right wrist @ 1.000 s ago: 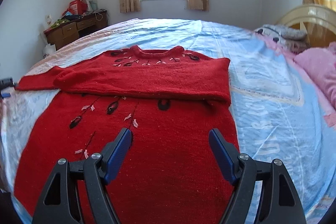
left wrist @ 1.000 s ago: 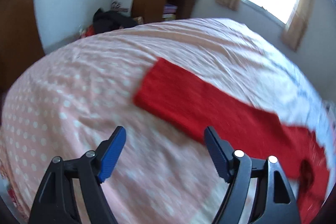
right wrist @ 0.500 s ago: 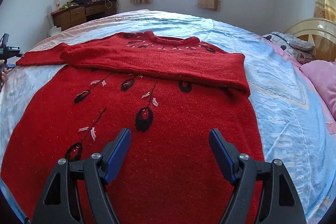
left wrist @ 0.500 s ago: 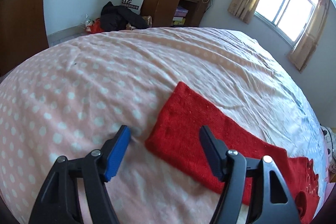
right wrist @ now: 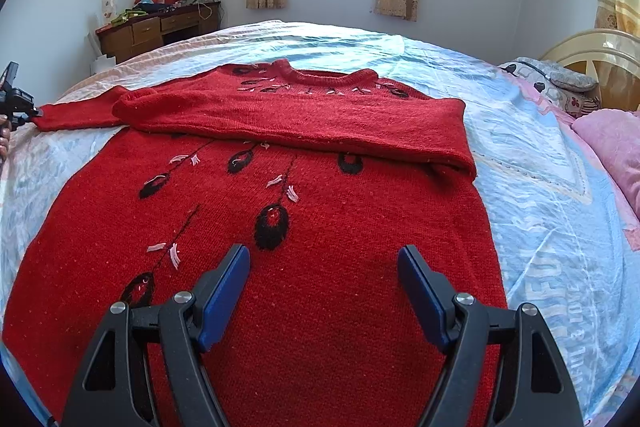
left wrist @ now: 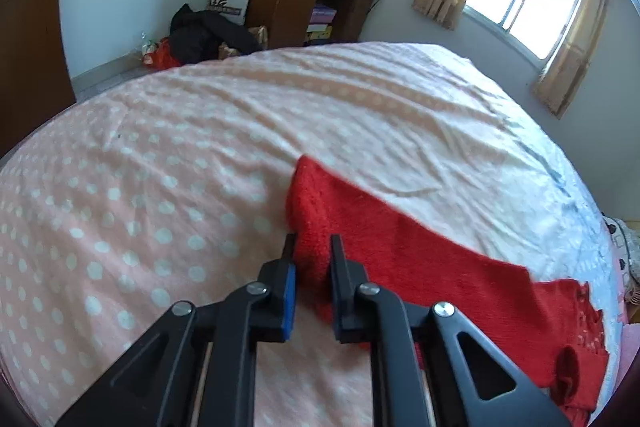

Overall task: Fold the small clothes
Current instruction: 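Lift the grasped sleeve up off the bedspread with the left gripper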

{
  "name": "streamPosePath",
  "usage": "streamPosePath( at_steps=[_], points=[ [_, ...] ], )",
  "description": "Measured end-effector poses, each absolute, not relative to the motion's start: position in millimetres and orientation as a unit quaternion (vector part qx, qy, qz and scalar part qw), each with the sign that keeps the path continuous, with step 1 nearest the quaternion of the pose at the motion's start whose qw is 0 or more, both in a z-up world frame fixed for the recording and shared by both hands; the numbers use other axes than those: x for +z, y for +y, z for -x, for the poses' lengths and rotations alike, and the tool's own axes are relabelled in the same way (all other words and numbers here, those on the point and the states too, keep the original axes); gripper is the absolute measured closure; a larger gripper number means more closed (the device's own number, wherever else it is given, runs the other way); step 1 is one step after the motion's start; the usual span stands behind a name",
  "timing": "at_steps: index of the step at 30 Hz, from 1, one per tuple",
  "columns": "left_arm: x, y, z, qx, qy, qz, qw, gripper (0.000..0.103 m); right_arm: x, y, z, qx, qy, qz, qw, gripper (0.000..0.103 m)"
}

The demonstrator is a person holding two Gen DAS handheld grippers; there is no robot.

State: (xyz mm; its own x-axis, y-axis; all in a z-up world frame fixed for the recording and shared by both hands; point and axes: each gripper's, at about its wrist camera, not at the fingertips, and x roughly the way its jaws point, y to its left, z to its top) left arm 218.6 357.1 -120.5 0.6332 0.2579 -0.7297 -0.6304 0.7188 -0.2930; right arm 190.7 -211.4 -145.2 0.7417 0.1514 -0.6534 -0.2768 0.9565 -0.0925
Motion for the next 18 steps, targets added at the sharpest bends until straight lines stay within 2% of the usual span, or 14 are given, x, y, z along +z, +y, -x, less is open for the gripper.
streamPosePath(
  at_steps=[18],
  points=[
    [-3.8, 286.3, -206.4, 0.147, 0.244, 0.290, 0.914, 0.090, -123.4, -230.9, -186.0, 0.094, 0.301, 0.059, 0.947, 0.026]
  ],
)
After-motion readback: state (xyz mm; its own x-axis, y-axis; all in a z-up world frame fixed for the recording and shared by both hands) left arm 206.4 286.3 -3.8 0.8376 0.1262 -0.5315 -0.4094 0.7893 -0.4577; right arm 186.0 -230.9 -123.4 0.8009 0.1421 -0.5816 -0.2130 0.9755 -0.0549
